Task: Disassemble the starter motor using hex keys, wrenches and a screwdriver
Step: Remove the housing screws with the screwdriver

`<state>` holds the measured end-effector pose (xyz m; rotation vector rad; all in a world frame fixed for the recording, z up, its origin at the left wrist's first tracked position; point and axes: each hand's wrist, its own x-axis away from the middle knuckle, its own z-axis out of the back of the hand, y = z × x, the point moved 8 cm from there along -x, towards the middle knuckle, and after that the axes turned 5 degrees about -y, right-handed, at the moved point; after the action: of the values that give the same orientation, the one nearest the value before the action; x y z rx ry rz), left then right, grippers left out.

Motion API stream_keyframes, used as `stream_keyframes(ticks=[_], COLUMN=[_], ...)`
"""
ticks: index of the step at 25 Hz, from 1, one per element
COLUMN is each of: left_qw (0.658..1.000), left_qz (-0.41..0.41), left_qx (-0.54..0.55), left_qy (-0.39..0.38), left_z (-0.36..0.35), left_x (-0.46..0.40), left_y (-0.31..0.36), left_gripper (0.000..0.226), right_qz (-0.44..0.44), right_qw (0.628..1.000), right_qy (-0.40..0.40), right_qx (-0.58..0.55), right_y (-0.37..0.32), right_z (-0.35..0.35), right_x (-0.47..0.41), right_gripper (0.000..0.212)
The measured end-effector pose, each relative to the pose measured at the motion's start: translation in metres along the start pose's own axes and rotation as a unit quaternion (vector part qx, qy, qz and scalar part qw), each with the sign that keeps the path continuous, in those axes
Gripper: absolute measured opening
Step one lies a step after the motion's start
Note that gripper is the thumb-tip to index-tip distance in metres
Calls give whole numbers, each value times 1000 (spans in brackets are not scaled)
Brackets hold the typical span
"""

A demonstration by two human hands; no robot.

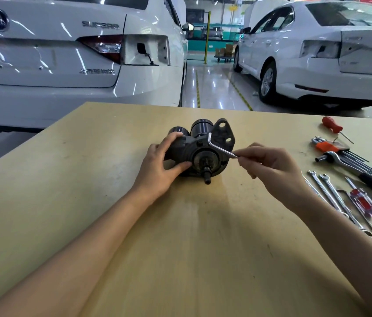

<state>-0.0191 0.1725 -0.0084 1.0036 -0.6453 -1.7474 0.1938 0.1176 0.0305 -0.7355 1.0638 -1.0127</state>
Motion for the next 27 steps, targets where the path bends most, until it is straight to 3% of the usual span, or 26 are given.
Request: stream_keyframes(ticks=[5, 10, 13, 16, 27], left_qw=[997, 987, 986, 983, 990], left_qz=[-41, -119, -128, -123, -129], left_qx=[-54, -93, -105, -118, 29], left_qy=[-30, 55, -27, -65, -59], left_z=[-10, -10, -29, -37, -27], left_x=[6, 13, 0, -13, -12], left_y=[18, 56, 68, 66, 61], left_gripper=[53, 53, 60, 49, 40], right_qz=[-29, -38, -46, -64, -56], right_qw=[999, 998, 998, 997, 996], right_qy=[-18, 10, 24, 26, 54], right_qx=[21, 41, 35, 37, 46], right_y=[6, 9, 11, 13, 12], right_z=[7, 14, 20, 23, 28], right_x=[4, 4, 5, 3, 5], right_gripper=[29, 23, 27, 24, 11])
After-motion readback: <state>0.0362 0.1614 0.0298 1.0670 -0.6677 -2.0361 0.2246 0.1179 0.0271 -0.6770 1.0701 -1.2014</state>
